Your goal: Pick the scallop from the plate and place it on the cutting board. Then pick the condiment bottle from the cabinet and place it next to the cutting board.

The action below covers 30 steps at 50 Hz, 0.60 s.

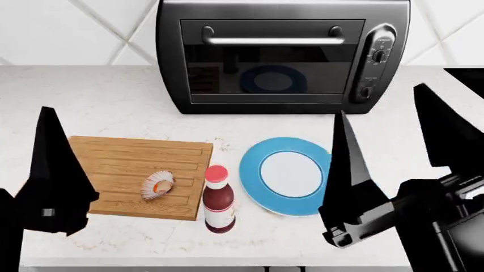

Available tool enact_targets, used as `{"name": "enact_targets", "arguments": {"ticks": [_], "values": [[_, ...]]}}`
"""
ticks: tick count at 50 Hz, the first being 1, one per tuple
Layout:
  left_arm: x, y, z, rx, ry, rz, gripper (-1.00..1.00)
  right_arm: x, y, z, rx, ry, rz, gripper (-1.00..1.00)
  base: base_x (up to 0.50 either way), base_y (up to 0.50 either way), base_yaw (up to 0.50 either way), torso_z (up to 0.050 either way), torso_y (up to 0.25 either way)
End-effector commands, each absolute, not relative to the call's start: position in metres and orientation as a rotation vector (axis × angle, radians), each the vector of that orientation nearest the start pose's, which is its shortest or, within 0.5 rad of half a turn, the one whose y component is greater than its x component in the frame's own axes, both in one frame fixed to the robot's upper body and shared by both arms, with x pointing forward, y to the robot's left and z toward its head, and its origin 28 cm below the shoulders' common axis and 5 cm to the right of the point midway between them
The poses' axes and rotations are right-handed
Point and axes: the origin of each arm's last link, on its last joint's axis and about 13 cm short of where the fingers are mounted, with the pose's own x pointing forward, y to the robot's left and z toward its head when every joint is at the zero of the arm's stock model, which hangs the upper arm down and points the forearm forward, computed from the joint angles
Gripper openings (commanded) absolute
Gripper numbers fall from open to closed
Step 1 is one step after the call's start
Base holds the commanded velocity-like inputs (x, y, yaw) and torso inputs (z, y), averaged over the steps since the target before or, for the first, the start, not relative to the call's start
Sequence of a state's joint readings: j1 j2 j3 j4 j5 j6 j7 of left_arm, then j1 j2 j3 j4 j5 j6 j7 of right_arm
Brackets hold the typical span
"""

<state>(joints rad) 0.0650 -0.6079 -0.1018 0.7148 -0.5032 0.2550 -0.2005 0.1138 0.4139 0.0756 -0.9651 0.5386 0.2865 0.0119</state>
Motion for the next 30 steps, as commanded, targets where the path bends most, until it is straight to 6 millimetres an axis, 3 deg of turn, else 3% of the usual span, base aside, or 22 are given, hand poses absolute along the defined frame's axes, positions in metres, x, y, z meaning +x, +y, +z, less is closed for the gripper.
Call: {"name": "enact_targets", "arguments": {"ticks": [1,5,12,14,15,16,18,21,25,30], "values": [[0.155,0.285,0.197,-0.075,-0.876,-0.177,1.00,0.146,-0.149,0.176,-0.137,-0.848,0.099,1.00,0.00,0.00,0.00,0.000,0.000],[0.152,0.288,0.198,-0.100,-0.886,-0.177,1.00,0.149,-0.154,0.157,-0.151,-0.873,0.022,1.00,0.00,0.00,0.00,0.000,0.000],[0.145,0.293,0.201,-0.129,-0.929,-0.179,1.00,0.150,-0.155,0.155,-0.166,-0.921,-0.086,1.00,0.00,0.00,0.00,0.000,0.000],[0.142,0.295,0.203,-0.135,-0.946,-0.175,1.00,0.122,-0.174,0.205,-0.121,-0.914,-0.148,1.00,0.00,0.00,0.00,0.000,0.000],[0.140,0.296,0.203,-0.136,-0.955,-0.170,1.00,0.097,-0.178,0.226,-0.108,-0.996,-0.148,1.00,0.00,0.00,0.00,0.000,0.000],[0.139,0.296,0.204,-0.137,-0.962,-0.166,1.00,0.086,-0.187,0.243,-0.151,-1.062,-0.180,1.00,0.00,0.00,0.00,0.000,0.000],[0.134,0.299,0.206,-0.139,-0.982,-0.156,1.00,0.089,-0.191,0.268,-0.190,-0.999,-0.179,1.00,0.00,0.00,0.00,0.000,0.000],[0.126,0.303,0.210,-0.147,-1.019,-0.141,1.00,0.084,-0.197,0.274,-0.210,-1.038,-0.216,1.00,0.00,0.00,0.00,0.000,0.000],[0.113,0.310,0.215,-0.181,-1.064,-0.125,1.00,0.062,-0.209,0.277,-0.216,-1.101,-0.257,1.00,0.00,0.00,0.00,0.000,0.000],[0.098,0.317,0.221,-0.213,-1.104,-0.110,1.00,0.053,-0.211,0.277,-0.226,-1.151,-0.278,1.00,0.00,0.00,0.00,0.000,0.000]]}}
